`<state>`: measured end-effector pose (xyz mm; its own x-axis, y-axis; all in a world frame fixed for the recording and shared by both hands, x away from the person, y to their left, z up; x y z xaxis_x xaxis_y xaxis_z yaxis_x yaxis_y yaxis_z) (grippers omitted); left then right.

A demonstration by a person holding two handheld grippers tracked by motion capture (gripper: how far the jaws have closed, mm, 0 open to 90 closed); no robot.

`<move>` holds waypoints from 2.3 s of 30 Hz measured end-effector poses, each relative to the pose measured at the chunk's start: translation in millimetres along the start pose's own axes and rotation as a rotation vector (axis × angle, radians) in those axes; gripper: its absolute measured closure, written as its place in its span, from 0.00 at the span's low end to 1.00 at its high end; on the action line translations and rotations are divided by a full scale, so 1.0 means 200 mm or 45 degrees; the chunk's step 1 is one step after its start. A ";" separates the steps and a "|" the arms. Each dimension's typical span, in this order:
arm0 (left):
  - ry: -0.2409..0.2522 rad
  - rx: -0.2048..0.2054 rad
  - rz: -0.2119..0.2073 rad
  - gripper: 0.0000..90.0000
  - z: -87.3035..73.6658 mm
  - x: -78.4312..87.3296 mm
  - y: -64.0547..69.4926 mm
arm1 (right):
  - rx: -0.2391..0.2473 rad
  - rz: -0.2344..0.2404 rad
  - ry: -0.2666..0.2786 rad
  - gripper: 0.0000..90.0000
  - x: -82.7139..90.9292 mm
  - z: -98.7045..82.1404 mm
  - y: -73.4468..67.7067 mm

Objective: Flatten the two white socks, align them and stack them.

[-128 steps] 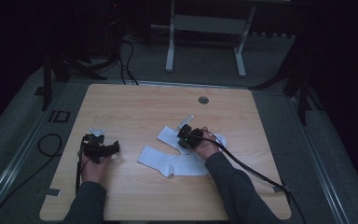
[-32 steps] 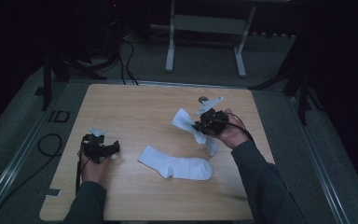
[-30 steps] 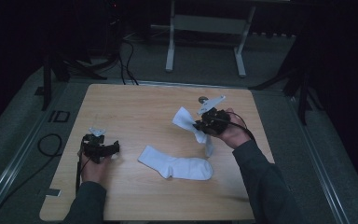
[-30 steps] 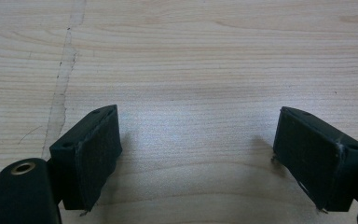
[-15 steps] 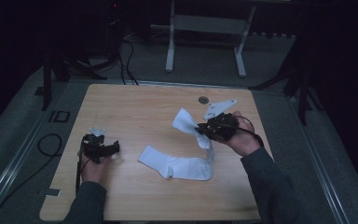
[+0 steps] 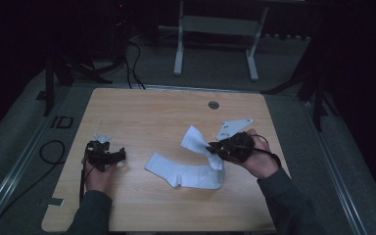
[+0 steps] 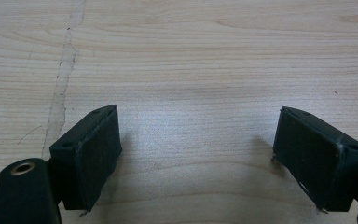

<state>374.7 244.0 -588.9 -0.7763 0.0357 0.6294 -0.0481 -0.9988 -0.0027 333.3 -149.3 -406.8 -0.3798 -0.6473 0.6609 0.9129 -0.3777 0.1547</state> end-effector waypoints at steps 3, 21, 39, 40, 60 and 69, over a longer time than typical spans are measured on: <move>-0.002 -0.001 0.000 0.17 0.00 0.00 0.00 | -0.006 0.030 -0.020 0.92 -0.06 -0.03 -0.03; 0.000 -0.001 0.000 0.17 0.00 0.00 0.00 | -0.016 0.069 -0.001 0.92 -0.38 -0.02 -0.13; 0.001 -0.002 0.000 0.17 0.00 0.00 0.00 | -0.111 0.165 0.003 0.92 -0.69 -0.12 -0.19; 0.001 -0.001 0.000 0.17 0.00 0.00 0.00 | -0.122 0.176 0.012 0.92 -0.71 -0.12 -0.19; 0.000 -0.001 0.000 0.17 0.00 0.00 0.00 | -0.214 0.225 0.073 0.70 -0.84 -0.15 -0.19; 0.001 -0.001 0.000 0.17 0.00 0.00 0.00 | -0.173 0.103 0.060 0.58 -0.74 -0.12 -0.13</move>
<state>374.7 244.0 -589.0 -0.7765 0.0359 0.6290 -0.0485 -0.9988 -0.0029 361.4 -59.1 -525.4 -0.3153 -0.7082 0.6317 0.9134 -0.4071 -0.0005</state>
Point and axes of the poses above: each handheld gripper's, and its own axes: x roughly backward along the jaws, z roughly out of its top, y roughly to its right, the point moved 3 cm from there along -x, roughly forward along the jaws, and after that the axes turned 6 degrees about y, right-handed, at the moved point
